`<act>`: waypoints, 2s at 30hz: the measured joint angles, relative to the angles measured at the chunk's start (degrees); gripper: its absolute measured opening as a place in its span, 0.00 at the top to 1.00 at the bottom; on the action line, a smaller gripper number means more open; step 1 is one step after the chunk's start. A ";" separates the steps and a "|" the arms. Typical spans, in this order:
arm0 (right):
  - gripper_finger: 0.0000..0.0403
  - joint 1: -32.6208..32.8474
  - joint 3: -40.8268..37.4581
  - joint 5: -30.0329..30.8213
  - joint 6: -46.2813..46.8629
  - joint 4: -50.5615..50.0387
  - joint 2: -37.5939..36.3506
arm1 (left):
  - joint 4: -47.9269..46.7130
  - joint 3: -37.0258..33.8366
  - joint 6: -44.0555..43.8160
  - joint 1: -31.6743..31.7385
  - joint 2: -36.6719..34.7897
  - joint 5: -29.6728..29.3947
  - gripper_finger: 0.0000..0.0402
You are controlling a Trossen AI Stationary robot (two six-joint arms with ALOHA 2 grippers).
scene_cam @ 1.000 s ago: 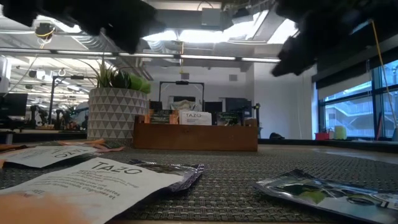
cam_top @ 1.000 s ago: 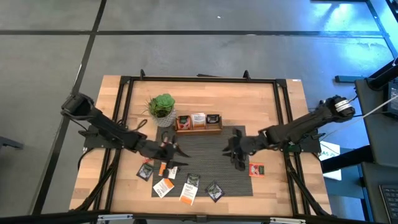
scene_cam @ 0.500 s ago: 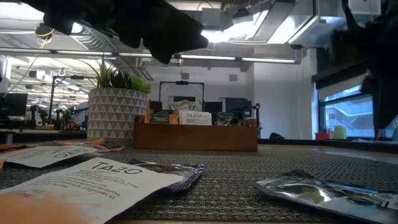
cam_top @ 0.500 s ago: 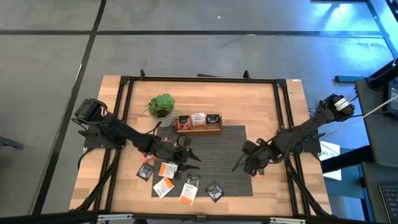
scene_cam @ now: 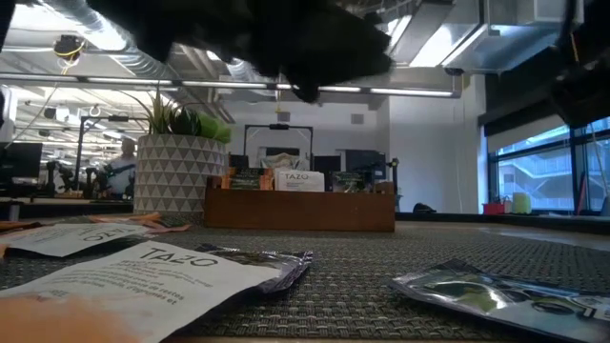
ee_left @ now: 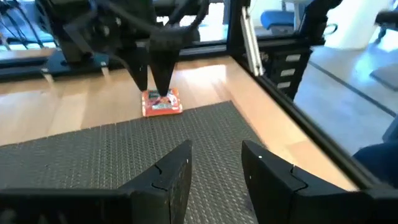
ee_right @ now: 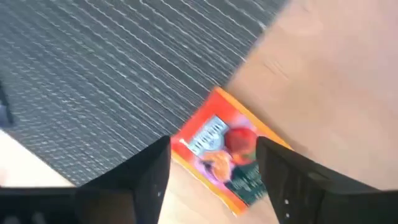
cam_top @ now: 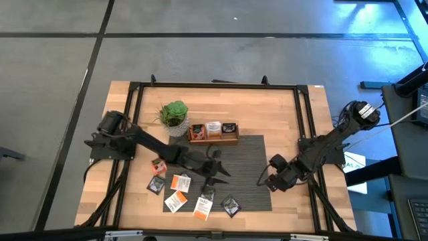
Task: Pick & Place Tea
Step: Put the right orange tea bag into the left slot of the wooden organizer
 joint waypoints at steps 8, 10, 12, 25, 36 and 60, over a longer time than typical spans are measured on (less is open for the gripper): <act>0.36 6.74 -0.02 1.81 6.89 -0.13 0.02 | -4.08 7.42 0.85 1.70 6.84 2.94 0.66; 0.36 8.07 -0.02 1.94 11.47 -1.50 0.02 | -4.14 7.59 1.15 2.03 6.86 2.87 0.66; 0.36 9.31 -0.02 2.04 15.74 -2.41 0.11 | -3.24 7.75 1.70 2.31 6.86 2.79 0.66; 0.37 11.09 0.36 1.80 24.38 -0.29 10.90 | -2.75 7.76 1.00 2.87 6.82 3.06 0.67; 0.69 11.07 1.60 -0.60 25.88 -4.57 13.05 | -3.12 7.76 1.88 2.89 6.80 2.88 0.67; 0.98 8.74 12.15 24.05 -10.15 -13.48 13.60 | -16.16 6.96 -9.49 4.25 -0.26 5.65 0.67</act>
